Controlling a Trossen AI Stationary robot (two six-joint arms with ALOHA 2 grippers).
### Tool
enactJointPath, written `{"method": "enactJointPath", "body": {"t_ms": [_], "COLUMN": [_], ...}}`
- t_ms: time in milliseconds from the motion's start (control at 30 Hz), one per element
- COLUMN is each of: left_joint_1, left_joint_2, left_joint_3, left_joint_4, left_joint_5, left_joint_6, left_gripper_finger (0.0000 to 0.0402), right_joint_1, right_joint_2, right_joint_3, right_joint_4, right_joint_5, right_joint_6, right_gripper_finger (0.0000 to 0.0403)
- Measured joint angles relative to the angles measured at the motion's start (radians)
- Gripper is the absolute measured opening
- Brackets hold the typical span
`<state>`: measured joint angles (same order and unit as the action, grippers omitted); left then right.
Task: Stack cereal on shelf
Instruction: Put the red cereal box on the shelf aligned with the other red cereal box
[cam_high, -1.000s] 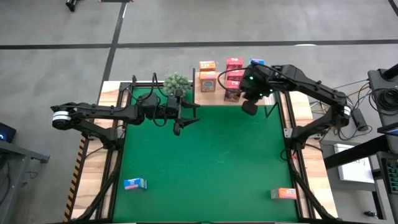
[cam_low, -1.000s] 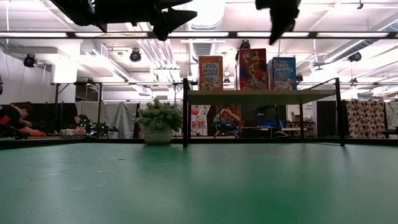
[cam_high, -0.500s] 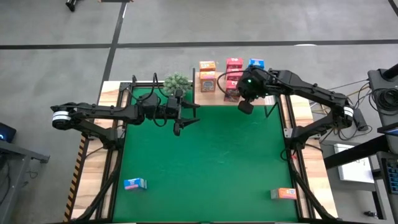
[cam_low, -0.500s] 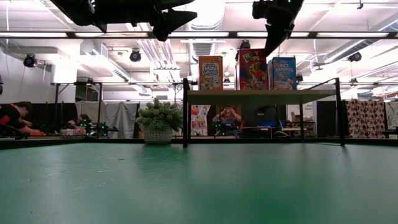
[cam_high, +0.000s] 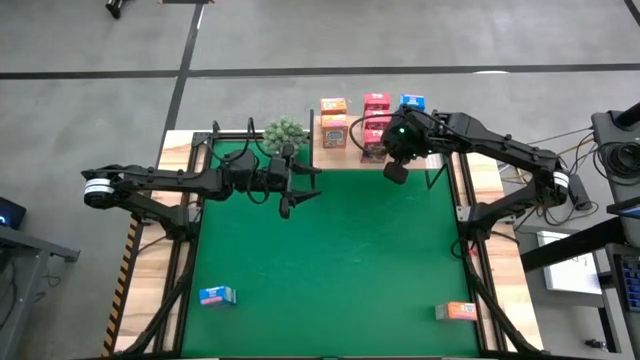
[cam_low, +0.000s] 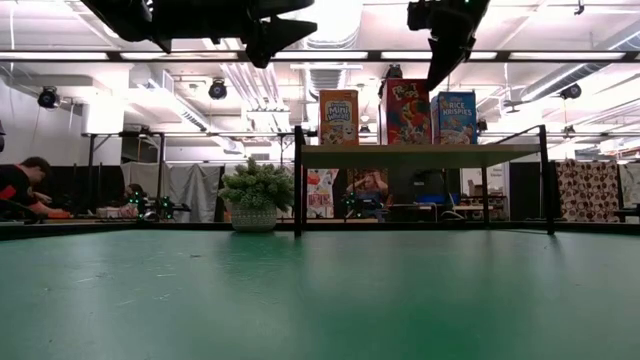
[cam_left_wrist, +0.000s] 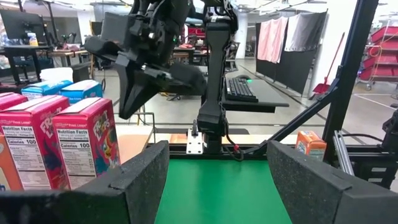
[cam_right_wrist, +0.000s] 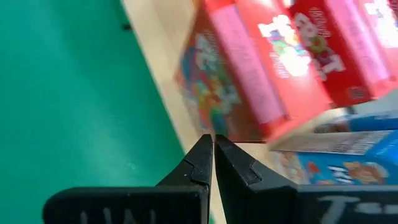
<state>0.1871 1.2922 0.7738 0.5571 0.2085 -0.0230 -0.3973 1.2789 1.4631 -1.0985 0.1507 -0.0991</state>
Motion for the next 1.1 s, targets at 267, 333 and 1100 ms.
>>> {"method": "enactJointPath", "body": {"t_ms": [267, 333, 1100], "left_joint_1": [0.0, 0.0, 0.008], "left_joint_2": [0.033, 0.049, 0.076], "left_joint_3": [0.0, 0.0, 0.0], "left_joint_4": [-0.004, 0.007, 0.015], "left_joint_5": [0.0, -0.013, -0.094], "left_joint_6": [0.071, 0.092, 0.124], "left_gripper_finger": [0.0256, 0.0256, 0.0256], "right_joint_1": [0.068, 0.087, 0.031], "right_joint_2": [-0.006, -0.006, 0.094], "right_joint_3": [0.0, 0.0, 0.002], "right_joint_4": [0.128, 0.199, 0.387], "right_joint_5": [-0.072, -0.072, 0.063], "right_joint_6": [0.022, 0.022, -0.024], "right_gripper_finger": [0.0009, 0.0009, 0.0009]}}
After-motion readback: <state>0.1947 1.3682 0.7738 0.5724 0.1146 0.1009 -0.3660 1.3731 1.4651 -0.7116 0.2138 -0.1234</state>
